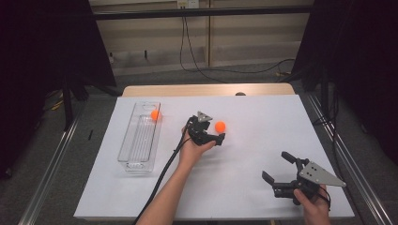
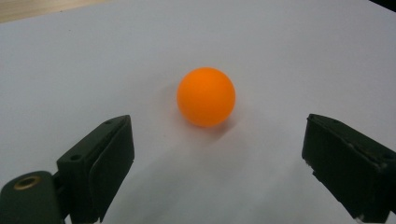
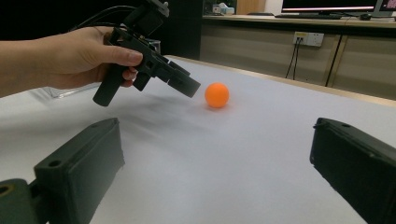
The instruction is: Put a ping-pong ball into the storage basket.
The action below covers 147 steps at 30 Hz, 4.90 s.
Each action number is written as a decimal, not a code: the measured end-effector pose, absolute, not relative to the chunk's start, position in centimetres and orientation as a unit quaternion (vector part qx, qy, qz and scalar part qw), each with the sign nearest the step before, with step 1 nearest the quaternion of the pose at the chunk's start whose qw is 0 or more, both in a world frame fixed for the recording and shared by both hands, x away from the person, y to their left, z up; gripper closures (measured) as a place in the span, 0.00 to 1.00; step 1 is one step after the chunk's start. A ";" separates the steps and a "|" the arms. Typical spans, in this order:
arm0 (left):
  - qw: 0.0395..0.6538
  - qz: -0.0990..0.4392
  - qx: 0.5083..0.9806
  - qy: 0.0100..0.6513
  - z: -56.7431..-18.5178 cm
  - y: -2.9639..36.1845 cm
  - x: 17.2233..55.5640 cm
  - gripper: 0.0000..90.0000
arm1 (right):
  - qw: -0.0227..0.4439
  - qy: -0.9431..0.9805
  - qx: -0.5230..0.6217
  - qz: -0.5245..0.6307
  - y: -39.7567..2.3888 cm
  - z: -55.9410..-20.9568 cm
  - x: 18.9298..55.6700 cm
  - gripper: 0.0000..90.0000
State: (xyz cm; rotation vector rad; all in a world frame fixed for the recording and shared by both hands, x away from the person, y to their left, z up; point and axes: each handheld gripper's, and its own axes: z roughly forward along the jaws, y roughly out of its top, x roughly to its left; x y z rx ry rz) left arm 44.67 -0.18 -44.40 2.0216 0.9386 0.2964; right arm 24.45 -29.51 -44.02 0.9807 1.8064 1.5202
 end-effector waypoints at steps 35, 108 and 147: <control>0.441 0.116 0.804 0.382 -44.4 -1.7 45.7 0.13 | 0.290 0.676 0.367 0.570 -29.6 -44.0 24.4 0.02; 0.428 0.069 0.817 0.379 -45.1 -0.9 46.4 0.57 | 0.293 0.676 0.370 0.566 -29.8 -44.1 24.3 0.02; 0.429 0.062 0.826 0.361 -43.2 2.1 43.9 0.57 | 0.293 0.679 0.366 0.565 -29.6 -44.0 24.3 0.02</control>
